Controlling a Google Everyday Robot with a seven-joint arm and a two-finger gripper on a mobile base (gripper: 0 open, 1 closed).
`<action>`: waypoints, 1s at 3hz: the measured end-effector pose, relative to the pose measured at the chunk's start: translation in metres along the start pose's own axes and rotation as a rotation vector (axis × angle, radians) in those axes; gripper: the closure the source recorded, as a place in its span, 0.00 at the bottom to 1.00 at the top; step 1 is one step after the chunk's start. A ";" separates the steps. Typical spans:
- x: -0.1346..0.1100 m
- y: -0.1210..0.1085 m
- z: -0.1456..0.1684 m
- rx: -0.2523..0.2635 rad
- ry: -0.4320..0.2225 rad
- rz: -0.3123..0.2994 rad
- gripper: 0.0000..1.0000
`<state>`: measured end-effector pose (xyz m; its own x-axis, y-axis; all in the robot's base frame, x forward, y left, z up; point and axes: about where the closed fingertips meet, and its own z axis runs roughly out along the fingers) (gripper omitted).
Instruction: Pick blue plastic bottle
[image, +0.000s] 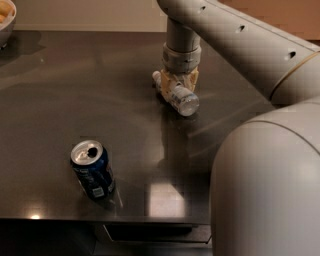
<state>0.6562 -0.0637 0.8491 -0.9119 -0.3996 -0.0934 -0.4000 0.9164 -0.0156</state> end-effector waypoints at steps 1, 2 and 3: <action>-0.001 0.001 -0.002 0.003 -0.004 -0.001 0.71; 0.000 0.008 -0.016 0.005 -0.017 -0.025 0.95; 0.001 0.017 -0.043 0.006 -0.053 -0.058 1.00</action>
Offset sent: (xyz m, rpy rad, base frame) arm -0.0199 0.0061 0.0377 -0.0167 -0.0073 0.0518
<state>0.6449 -0.0497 0.8912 -0.8809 -0.4506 -0.1445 -0.4515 0.8918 -0.0285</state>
